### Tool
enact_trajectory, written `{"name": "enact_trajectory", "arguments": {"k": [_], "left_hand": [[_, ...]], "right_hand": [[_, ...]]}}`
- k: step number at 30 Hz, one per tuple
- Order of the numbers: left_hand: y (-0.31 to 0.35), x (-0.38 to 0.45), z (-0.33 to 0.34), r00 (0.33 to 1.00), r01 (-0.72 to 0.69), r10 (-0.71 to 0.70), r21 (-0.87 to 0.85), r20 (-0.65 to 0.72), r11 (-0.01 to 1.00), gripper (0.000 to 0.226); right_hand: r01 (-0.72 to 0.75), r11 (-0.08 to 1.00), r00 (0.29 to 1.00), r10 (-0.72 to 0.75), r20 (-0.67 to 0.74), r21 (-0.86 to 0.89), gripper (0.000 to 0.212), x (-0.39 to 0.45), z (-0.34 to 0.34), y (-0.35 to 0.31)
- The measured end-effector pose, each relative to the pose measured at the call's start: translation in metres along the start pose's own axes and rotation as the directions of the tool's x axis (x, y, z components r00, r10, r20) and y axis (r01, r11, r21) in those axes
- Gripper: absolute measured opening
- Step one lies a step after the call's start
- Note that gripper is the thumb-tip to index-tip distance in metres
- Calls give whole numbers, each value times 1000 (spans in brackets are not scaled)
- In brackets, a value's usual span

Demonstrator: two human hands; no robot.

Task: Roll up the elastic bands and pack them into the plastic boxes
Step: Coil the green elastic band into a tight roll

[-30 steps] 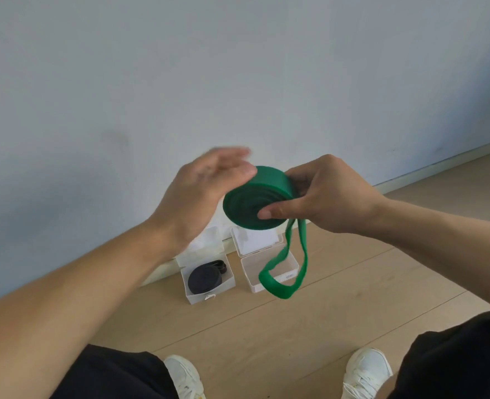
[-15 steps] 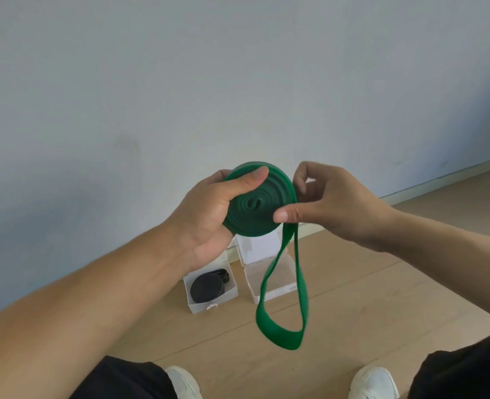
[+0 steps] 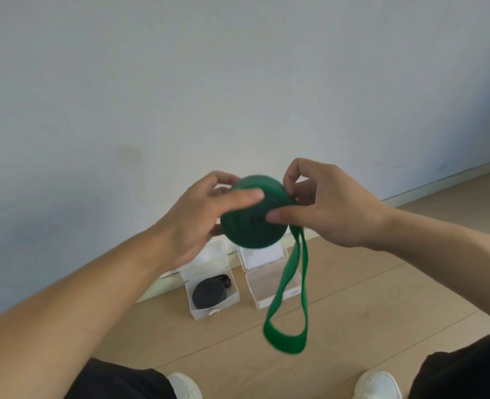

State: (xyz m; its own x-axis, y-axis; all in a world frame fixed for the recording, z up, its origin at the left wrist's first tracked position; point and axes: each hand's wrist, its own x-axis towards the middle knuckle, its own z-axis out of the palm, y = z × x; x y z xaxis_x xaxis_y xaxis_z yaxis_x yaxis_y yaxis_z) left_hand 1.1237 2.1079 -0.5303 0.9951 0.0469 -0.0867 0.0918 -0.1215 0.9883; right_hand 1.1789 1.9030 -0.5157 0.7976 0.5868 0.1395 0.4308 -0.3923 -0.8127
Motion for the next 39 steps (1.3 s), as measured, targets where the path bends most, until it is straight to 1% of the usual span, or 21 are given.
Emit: {"name": "enact_trajectory", "arguments": {"k": [1, 2, 3, 4, 5, 6, 8, 9, 12, 14, 16, 17, 19, 22, 25, 27, 30, 32, 34, 37, 39], "left_hand": [[0, -3, 1, 999, -54, 53, 238, 9, 970, 71], [-1, -6, 3, 996, -93, 80, 447, 47, 890, 66], [-2, -9, 6, 993, -117, 87, 594, 79, 796, 61], [-2, -10, 8, 992, -126, 90, 680, 89, 722, 58], [-2, -9, 10, 992, -126, 98, 724, 81, 679, 56], [-1, -8, 11, 991, -127, 114, 741, 68, 659, 54], [-2, -5, 9, 988, -140, 144, 739, 59, 659, 49], [-2, -4, 9, 987, -147, 153, 722, 57, 676, 47], [-3, -2, 5, 989, -137, 145, 626, 39, 768, 48], [-4, -2, 2, 993, -113, 116, 512, 25, 851, 51], [-6, -4, 0, 998, -64, 63, 318, 14, 946, 56], [-6, -6, -1, 999, -43, 40, 231, 16, 972, 58], [-8, -6, -1, 1000, -24, 21, 119, 22, 993, 57], [-11, -5, 0, 1000, -15, 14, 31, 27, 999, 46], [-11, -3, 1, 1000, -14, 14, 25, -9, 1000, 47], [-12, -2, 3, 999, -37, 41, 173, -18, 984, 51], [-13, -3, 11, 992, -123, 122, 448, 31, 886, 52], [-13, -3, 17, 990, -138, 130, 516, 52, 846, 39], [-13, -3, 16, 994, -111, 100, 469, 49, 876, 34], [-13, -3, 8, 997, -62, 50, 256, 53, 965, 51], [-12, -4, 6, 999, -44, 40, 165, 29, 985, 51]], "right_hand": [[18, 994, 999, -14, 47, -108, 35, -2, 0, 0], [37, 975, 995, -17, 93, -217, 34, -5, 2, -1], [56, 945, 992, -14, 129, -322, 33, -7, 5, -1], [74, 906, 989, -12, 151, -417, 32, -9, 8, -1], [93, 863, 987, -14, 159, -497, 33, -11, 10, -1], [107, 827, 987, -23, 158, -551, 33, -12, 12, -2], [110, 812, 989, -34, 141, -573, 33, -11, 12, -3], [97, 837, 992, -34, 125, -538, 34, -10, 10, -3], [61, 942, 995, -31, 97, -329, 35, -6, 2, 1], [47, 972, 994, -23, 103, -230, 37, -3, -4, 9], [10, 990, 994, 5, 105, -142, 40, -2, -6, 17], [-7, 995, 995, 17, 98, -103, 42, -1, -6, 21], [-29, 999, 997, 32, 76, -39, 44, 0, -6, 26], [-36, 999, 998, 35, 48, 17, 45, 0, -5, 25], [-31, 1000, 999, 31, 8, 3, 46, 1, -4, 22], [-40, 995, 999, 41, 7, -88, 49, 1, -2, 18], [-34, 953, 997, 53, 54, -302, 52, -1, 5, 10], [-14, 928, 995, 50, 87, -373, 53, -4, 9, 7], [-20, 942, 996, 46, 72, -335, 55, -5, 9, 7], [-52, 976, 998, 58, 23, -211, 56, -3, 4, 9], [-67, 985, 996, 75, 43, -161, 55, -1, 1, 13]]}}
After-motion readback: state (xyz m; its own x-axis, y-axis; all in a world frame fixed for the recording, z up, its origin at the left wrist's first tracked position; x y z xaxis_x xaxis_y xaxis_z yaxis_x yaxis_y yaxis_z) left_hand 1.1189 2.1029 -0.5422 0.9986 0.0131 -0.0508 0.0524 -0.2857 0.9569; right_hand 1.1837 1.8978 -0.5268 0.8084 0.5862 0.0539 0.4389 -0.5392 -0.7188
